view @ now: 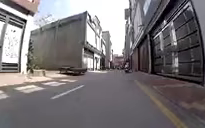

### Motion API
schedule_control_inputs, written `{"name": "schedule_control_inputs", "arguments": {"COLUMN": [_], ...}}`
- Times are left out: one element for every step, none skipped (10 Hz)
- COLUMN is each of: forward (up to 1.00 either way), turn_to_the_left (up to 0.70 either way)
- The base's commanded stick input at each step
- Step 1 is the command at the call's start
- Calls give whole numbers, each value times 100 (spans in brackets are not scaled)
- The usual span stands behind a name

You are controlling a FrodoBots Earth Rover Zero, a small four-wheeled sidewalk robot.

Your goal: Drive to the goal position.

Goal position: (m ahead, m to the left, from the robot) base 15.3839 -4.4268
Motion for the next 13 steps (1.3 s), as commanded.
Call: {"name": "schedule_control_inputs", "arguments": {"forward": [100, 100, 100, 100, 100, 100, 100, 100, 100, 100, 100, 100, 100], "turn_to_the_left": [0, 0, 0, 0, 0, 0, 0, 0, 0, 0, 0, 0, 0]}}
